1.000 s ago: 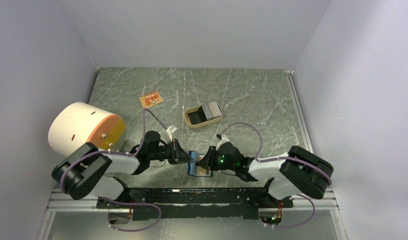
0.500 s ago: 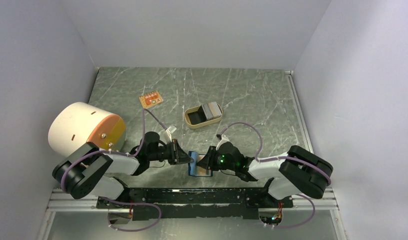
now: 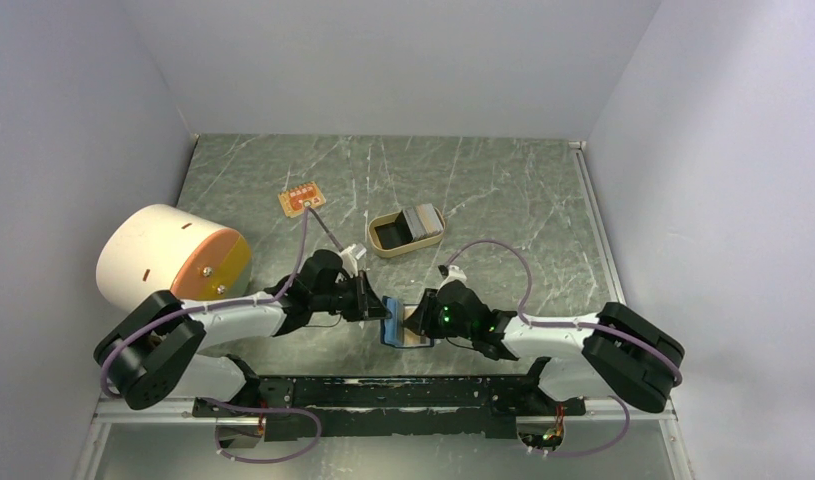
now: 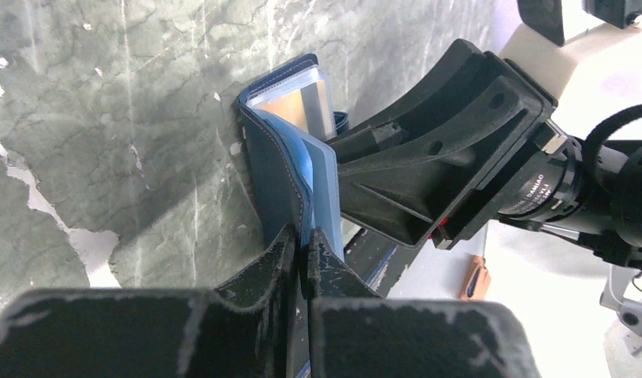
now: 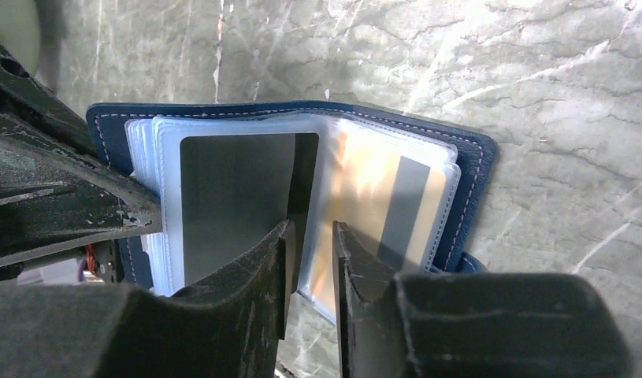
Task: Put the credit cards into the card holder
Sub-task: Turn over the card slot in the card holder.
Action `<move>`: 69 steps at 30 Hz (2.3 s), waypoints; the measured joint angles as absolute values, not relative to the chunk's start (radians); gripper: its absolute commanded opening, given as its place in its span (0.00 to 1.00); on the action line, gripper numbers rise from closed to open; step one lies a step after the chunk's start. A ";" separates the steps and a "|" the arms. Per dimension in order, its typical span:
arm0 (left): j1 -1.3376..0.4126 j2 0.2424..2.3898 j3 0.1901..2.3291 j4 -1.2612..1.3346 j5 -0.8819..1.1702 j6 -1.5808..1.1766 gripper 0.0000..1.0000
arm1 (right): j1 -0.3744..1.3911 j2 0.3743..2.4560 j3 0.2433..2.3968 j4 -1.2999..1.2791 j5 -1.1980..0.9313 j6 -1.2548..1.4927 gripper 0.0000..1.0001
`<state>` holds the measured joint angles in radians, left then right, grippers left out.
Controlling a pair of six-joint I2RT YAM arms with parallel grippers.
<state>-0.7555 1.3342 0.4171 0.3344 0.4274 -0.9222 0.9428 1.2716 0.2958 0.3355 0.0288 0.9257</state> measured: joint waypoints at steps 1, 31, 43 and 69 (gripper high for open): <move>-0.762 1.335 0.429 0.310 0.411 -0.916 0.09 | 0.943 1.272 0.298 0.323 0.038 0.924 0.26; -0.815 1.481 0.543 0.200 0.306 -0.902 0.09 | 0.915 0.962 0.424 -0.161 0.260 0.829 0.45; -0.816 1.392 0.542 0.152 0.317 -0.906 0.09 | 0.904 1.045 0.398 -0.138 0.253 0.796 0.28; -0.815 1.418 0.510 0.270 0.370 -0.936 0.09 | 0.945 1.271 0.401 0.083 0.206 0.801 0.34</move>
